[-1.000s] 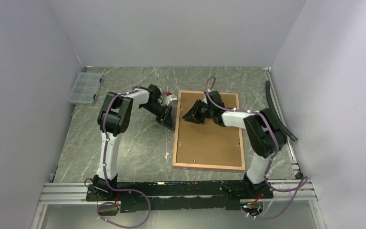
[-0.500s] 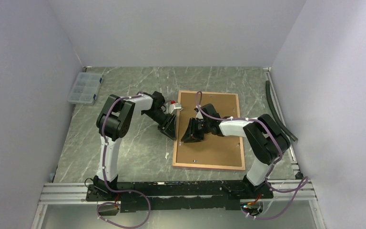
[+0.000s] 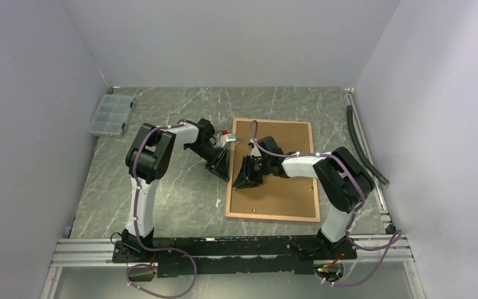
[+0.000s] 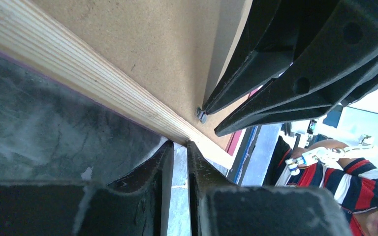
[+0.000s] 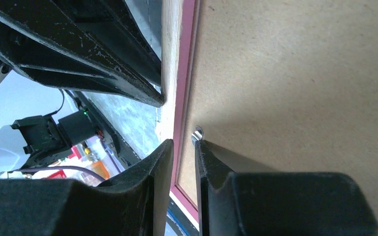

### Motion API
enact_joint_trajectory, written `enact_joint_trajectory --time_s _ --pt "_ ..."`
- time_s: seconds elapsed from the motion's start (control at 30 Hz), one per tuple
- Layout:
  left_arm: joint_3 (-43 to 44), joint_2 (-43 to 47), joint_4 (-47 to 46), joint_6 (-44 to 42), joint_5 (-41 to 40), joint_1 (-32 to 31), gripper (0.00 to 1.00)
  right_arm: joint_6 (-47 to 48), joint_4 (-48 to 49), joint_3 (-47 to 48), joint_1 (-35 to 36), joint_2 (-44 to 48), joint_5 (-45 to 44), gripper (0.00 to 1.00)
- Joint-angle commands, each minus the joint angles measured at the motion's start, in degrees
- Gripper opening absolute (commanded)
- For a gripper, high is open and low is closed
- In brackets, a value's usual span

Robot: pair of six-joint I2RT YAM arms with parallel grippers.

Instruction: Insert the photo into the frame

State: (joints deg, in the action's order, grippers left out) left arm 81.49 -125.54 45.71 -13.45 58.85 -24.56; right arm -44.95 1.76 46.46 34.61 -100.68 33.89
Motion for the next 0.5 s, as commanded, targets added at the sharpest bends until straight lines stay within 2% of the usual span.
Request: enact_joint_trajectory --time_s 0.0,0.47 --pt "0.49 -0.86 -1.61 1.22 1.88 -0.23 0.21 2.67 -3.97 1.75 1.14 -3.07 -3.39 0.27" --pt "0.49 -1.11 -2.28 1.56 2.85 -0.23 0.15 2.47 -3.13 3.32 1.23 -5.46 -4.64 0.25"
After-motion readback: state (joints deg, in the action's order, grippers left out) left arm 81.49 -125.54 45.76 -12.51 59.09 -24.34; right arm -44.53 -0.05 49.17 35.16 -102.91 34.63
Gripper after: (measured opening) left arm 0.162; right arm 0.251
